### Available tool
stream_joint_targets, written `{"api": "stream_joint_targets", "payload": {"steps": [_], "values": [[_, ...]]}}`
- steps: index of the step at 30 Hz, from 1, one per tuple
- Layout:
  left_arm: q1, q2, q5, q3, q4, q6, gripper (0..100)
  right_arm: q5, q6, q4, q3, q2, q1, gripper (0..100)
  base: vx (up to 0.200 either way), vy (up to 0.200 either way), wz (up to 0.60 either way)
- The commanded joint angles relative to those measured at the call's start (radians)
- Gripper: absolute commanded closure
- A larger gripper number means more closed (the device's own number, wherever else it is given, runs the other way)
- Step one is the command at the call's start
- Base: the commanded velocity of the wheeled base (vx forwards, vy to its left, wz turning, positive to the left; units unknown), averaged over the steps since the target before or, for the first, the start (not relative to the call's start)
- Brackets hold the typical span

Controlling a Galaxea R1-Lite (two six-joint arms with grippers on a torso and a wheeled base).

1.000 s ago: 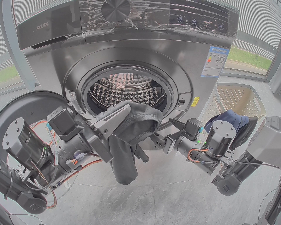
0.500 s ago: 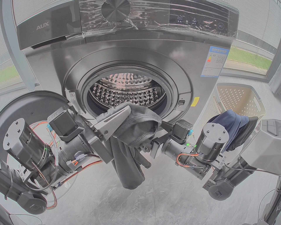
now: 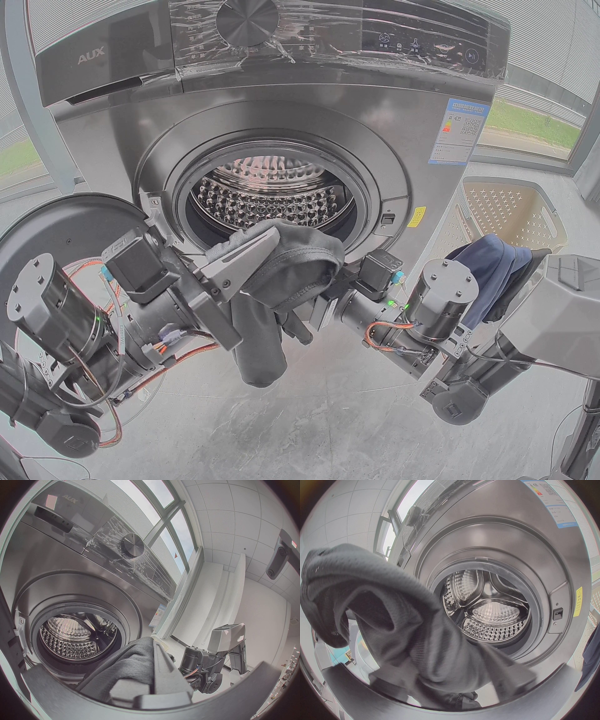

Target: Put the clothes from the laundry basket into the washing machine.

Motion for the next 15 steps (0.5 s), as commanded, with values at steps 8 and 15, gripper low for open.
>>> {"api": "stream_joint_targets", "payload": {"steps": [8,15], "values": [[0.001,0.01,0.0,0.001,0.001,-0.005,100,-0.012,0.003,0.001,0.1,-0.119,-0.004,100,0.0,0.0,0.0],[0.0,0.01,0.0,0.004,0.001,-0.005,0,-0.012,0.001,0.001,0.276,-0.28,-0.01,100,0.0,0.0,0.0]]}}
